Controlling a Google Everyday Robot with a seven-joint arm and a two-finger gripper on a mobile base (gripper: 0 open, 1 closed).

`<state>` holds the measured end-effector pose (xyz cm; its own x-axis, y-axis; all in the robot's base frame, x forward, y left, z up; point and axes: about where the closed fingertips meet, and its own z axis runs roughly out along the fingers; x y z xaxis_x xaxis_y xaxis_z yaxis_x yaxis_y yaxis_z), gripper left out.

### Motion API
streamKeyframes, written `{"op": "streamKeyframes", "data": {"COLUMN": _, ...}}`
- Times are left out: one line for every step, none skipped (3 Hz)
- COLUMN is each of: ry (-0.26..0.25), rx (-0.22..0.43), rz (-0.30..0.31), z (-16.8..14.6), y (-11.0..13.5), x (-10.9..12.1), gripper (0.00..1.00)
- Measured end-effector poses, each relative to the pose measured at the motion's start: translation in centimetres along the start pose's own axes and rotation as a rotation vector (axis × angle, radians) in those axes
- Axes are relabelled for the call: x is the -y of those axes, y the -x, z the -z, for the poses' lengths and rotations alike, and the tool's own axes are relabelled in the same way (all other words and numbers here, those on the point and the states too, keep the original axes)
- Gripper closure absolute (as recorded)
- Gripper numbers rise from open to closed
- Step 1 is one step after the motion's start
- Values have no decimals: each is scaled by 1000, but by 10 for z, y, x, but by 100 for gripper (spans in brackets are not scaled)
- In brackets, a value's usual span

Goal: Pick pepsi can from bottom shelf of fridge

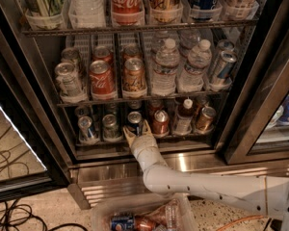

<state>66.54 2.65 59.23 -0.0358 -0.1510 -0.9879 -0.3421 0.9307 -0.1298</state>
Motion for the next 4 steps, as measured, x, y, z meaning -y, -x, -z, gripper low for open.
{"op": "streamKeyframes", "data": {"ry": 64, "rx": -10, "rz": -2, "z": 0, "y": 6, "x": -13, "gripper": 95}}
{"op": "streamKeyframes", "data": {"ry": 152, "rx": 33, "rz": 15, "z": 10, "y": 37, "x": -24, "gripper": 100}}
{"op": "streamKeyframes", "data": {"ry": 204, "rx": 134, "rz": 56, "z": 31, "y": 85, "x": -26, "gripper": 100}}
{"op": "streamKeyframes", "data": {"ry": 255, "rx": 152, "rz": 114, "z": 51, "y": 100, "x": -30, "gripper": 100}}
